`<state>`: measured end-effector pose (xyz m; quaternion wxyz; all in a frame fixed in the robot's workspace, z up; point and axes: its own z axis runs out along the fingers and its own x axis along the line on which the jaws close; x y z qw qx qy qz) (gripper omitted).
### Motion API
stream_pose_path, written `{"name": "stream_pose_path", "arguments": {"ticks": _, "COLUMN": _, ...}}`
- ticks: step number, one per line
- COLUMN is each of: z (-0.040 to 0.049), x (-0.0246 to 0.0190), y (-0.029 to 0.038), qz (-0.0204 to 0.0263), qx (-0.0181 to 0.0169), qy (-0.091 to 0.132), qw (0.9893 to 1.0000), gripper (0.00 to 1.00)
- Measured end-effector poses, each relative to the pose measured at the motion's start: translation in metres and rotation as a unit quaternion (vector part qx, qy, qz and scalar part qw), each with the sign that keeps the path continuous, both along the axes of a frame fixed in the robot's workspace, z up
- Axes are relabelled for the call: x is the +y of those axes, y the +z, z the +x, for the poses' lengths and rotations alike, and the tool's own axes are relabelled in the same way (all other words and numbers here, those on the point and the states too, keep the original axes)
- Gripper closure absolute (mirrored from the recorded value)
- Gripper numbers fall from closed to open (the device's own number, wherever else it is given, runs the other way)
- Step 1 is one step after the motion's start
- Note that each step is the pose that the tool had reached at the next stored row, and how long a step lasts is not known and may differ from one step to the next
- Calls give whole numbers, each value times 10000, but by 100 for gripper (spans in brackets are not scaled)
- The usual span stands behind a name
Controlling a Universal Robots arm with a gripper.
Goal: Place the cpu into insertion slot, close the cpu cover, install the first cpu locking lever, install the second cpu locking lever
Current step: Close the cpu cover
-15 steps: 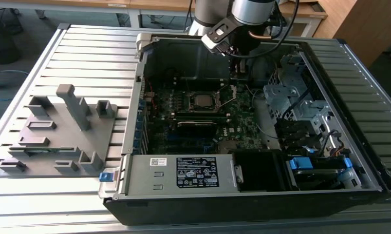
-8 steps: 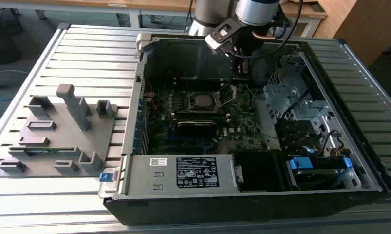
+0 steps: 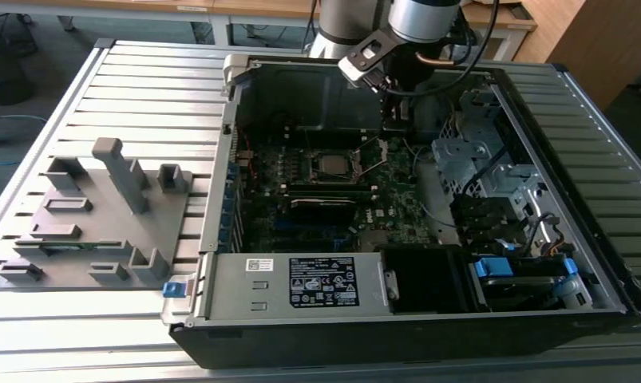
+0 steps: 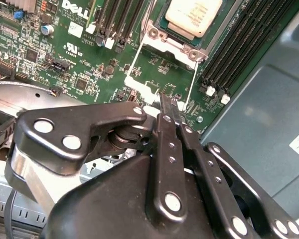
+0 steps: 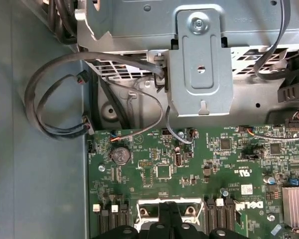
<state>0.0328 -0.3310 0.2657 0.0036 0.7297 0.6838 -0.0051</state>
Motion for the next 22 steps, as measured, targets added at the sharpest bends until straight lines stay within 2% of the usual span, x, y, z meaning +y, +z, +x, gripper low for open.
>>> {"name": "stream_pose_path", "arguments": {"ticks": 3, "z": 1, "x": 1, "y": -5, "qz": 20, "qx": -11, "qy": 1, "qw": 10000, "gripper": 90}}
{"name": "stream_pose_path", "arguments": {"ticks": 6, "z": 18, "x": 0, "y": -8, "qz": 21, "qx": -13, "qy": 1, "qw": 10000, "gripper": 90}}
{"name": "stream_pose_path", "arguments": {"ticks": 18, "z": 192, "x": 0, "y": -22, "qz": 21, "qx": -15, "qy": 5, "qw": 10000, "gripper": 90}}
{"name": "stream_pose_path", "arguments": {"ticks": 22, "z": 208, "x": 0, "y": -31, "qz": 21, "qx": -22, "qy": 14, "qw": 10000, "gripper": 90}}
